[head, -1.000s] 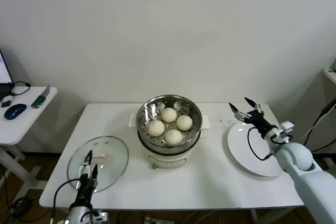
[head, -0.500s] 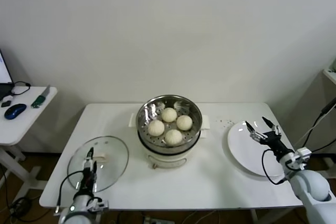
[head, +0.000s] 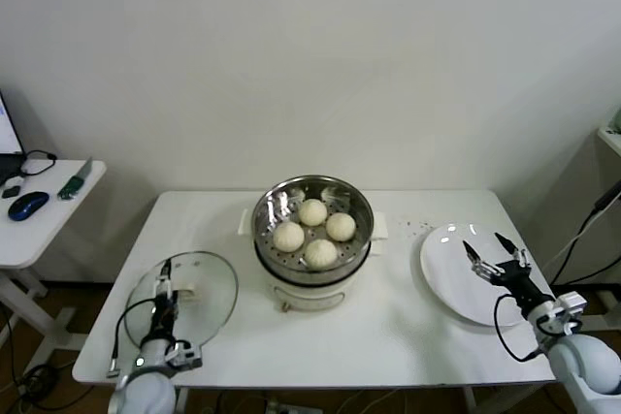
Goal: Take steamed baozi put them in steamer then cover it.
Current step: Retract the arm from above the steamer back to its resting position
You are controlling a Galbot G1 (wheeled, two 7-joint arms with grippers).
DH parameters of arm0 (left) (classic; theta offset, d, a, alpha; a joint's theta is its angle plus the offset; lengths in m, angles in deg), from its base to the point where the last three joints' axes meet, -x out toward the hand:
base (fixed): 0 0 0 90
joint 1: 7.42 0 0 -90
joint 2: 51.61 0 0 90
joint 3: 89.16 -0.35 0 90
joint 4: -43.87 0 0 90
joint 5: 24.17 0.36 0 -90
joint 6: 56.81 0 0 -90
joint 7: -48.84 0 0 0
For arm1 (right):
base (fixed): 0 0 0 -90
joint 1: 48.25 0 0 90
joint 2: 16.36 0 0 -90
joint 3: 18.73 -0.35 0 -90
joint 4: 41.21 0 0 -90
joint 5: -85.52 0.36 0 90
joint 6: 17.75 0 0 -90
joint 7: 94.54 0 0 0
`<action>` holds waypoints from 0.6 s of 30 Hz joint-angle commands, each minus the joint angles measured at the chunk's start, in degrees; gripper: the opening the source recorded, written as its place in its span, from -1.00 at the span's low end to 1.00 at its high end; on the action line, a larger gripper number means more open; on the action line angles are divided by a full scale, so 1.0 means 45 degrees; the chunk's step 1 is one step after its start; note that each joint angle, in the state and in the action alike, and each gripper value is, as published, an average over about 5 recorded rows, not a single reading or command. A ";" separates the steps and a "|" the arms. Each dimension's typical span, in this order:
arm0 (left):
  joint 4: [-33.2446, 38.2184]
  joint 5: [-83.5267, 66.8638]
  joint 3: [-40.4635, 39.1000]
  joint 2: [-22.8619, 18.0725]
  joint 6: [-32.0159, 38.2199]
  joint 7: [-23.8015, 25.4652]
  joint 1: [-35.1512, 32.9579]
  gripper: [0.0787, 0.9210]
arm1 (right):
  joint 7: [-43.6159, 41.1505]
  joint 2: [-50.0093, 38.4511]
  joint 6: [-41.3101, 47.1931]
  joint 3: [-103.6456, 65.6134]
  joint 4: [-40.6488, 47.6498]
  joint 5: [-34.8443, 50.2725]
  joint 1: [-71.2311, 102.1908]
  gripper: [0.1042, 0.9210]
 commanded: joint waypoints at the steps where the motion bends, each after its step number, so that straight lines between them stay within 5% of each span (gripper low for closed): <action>1: -0.0972 -0.0416 -0.0126 0.0003 -0.0025 -0.0135 0.0891 0.77 | -0.0167 0.0146 -0.0061 -0.0305 0.0014 -0.0291 0.0378 0.76; 7: -0.0781 -0.0635 -0.0230 0.0010 0.0013 -0.0151 0.0842 0.71 | -0.0283 0.0271 -0.0130 -0.0300 0.0173 -0.0495 0.0419 0.76; 18: -0.0730 -0.0729 -0.0263 -0.0062 0.0057 -0.0100 0.0776 -0.01 | -0.0330 0.0376 -0.0179 -0.0295 0.0224 -0.0669 0.0439 0.76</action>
